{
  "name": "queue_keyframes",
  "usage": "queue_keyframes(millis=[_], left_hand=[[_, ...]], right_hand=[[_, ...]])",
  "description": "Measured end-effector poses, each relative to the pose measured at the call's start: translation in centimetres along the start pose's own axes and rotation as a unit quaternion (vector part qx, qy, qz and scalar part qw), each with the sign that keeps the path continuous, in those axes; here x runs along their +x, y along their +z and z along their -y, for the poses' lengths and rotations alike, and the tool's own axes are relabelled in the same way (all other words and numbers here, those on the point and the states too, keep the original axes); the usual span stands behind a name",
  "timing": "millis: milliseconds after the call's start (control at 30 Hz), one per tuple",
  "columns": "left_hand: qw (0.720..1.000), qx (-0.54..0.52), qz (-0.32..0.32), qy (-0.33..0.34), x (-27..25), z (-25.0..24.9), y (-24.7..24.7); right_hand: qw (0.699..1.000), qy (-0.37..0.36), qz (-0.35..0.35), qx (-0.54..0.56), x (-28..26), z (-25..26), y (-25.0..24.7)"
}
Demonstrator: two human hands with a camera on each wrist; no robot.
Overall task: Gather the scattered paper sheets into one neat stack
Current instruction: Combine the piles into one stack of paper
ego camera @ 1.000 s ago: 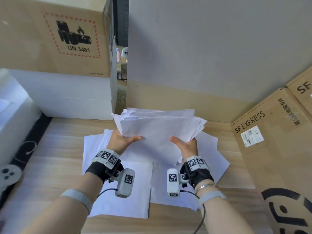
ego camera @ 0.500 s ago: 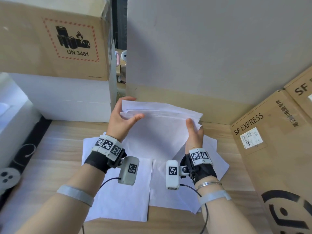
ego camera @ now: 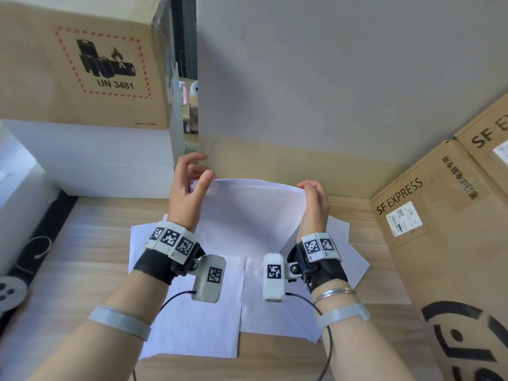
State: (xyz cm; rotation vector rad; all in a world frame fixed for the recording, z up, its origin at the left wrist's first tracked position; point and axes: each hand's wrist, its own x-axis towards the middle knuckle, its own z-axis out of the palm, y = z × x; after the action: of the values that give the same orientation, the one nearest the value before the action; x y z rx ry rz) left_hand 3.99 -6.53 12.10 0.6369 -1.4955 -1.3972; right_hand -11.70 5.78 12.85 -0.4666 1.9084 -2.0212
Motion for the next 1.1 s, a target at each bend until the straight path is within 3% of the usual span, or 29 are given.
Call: queue_keyframes(millis=[133,300,467,567,667,700,733,833,866,1000,1100], left_hand=[[0.998,0.033,0.019,-0.041,-1.5,1.9,-1.0],[0.961,0.098,0.044,-0.254,-3.3,5.4,-1.8],[0.950,0.093,0.020,-0.299,-4.0,6.5,-1.7],[0.946,0.090,0.017,-0.311,-3.6,6.5,-1.3],[0.939,0.156,0.012,-0.307,-3.8,7.6,-1.8],[0.923,0.210,0.005,-0.324,-4.2,8.5,-2.4],[0.887,0.287,0.005,-0.362,-4.8,9.3,-3.3],[0.725,0.474,0.043,-0.498,-7.6,11.1,-5.6],[0.697,0.488,0.051,-0.523,-8.6,11.7,-6.0],[0.655,0.548,0.068,-0.516,-11.9,13.0,-5.9],[0.654,0.561,0.073,-0.502,-11.9,13.3,-5.8]], right_hand=[[0.997,0.018,0.076,0.000,-0.4,-1.6,-0.7],[0.972,0.147,0.127,-0.132,-1.2,-4.3,-1.8],[0.945,0.202,0.157,-0.201,-2.4,-7.3,-3.2],[0.947,0.208,0.112,-0.220,-2.7,-8.9,-3.1],[0.956,0.183,0.059,-0.221,-1.9,-9.4,-3.4],[0.958,0.175,0.047,-0.221,-1.5,-9.4,-3.7],[0.960,0.171,0.034,-0.217,-1.2,-9.4,-4.1],[0.964,0.181,-0.003,-0.197,-0.4,-9.9,-5.8],[0.963,0.186,-0.014,-0.193,-0.2,-10.2,-6.5],[0.960,0.200,-0.044,-0.193,-0.4,-11.6,-8.3],[0.958,0.213,-0.055,-0.184,-1.4,-12.5,-9.2]])
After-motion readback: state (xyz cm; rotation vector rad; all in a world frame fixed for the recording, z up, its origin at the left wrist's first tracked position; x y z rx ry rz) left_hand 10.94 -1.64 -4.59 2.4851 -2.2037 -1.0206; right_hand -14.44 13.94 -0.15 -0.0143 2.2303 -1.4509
